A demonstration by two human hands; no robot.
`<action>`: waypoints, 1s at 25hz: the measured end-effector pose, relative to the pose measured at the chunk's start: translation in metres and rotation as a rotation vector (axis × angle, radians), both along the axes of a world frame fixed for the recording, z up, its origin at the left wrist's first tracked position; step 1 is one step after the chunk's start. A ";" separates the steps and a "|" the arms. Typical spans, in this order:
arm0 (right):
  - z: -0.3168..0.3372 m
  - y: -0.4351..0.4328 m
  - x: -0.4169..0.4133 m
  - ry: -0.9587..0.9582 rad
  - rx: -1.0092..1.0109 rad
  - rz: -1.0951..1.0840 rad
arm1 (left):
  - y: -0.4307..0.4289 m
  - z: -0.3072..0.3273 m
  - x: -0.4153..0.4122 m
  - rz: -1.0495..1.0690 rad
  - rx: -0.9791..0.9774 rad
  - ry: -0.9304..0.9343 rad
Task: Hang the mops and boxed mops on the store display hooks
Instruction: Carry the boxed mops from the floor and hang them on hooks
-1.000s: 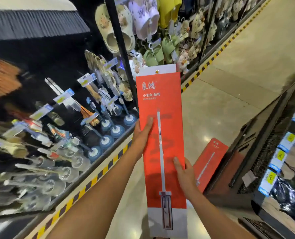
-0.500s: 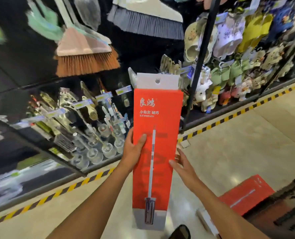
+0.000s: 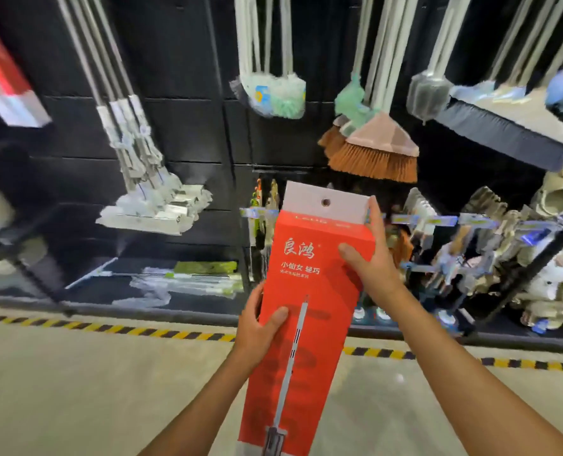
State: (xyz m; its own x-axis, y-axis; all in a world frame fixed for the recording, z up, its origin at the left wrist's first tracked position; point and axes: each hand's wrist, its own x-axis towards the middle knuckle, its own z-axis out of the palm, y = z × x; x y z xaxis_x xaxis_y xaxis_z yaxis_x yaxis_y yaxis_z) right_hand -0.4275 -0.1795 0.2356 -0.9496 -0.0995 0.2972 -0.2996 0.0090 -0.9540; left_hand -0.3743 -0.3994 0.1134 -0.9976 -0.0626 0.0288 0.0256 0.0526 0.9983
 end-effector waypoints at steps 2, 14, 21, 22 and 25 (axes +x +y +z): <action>0.000 -0.054 -0.002 0.008 0.008 0.084 | -0.046 0.002 0.018 0.094 0.004 0.021; -0.019 -0.374 -0.040 0.022 0.069 0.628 | -0.288 -0.015 0.084 0.675 0.011 -0.005; -0.039 -0.552 -0.098 -0.034 0.074 0.844 | -0.420 -0.023 0.062 0.949 -0.033 -0.076; -0.039 -0.579 -0.103 -0.035 0.082 0.879 | -0.439 -0.022 0.059 0.981 -0.039 -0.087; -0.039 -0.652 -0.114 0.001 0.104 0.997 | -0.490 -0.018 0.059 1.066 -0.054 -0.096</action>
